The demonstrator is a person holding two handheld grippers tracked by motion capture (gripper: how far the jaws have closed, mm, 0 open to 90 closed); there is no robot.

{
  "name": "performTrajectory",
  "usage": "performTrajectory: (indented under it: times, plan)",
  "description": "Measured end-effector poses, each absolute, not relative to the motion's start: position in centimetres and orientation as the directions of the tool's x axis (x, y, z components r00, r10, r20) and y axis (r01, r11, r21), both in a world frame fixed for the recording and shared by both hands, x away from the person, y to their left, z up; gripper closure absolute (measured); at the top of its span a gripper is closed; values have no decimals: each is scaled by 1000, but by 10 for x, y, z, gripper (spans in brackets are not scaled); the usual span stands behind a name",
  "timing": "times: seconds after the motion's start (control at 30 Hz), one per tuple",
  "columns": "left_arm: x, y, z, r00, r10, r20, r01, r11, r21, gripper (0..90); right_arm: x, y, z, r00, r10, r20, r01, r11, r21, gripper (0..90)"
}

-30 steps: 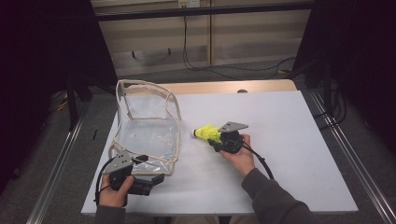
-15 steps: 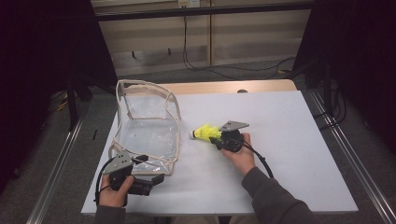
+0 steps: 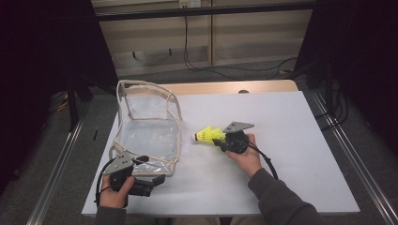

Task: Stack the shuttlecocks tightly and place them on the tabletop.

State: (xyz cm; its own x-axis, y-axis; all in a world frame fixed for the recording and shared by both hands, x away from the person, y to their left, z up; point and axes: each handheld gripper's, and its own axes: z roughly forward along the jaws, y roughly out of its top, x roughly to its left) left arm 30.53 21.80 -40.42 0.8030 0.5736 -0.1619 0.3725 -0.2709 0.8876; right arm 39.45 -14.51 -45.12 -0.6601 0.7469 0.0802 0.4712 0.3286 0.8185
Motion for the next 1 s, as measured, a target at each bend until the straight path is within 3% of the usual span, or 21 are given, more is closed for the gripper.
performTrajectory:
  times: [0.5,1.0]
  plan:
    - [305,218,-404,801,577,-161,374,-272,886,31,382,-157,-445,-691,720,61,455,368,811,824]
    - [305,217,-404,801,577,-159,373,-273,887,31,383,-147,-450,-664,736,131,483,289,827,669]
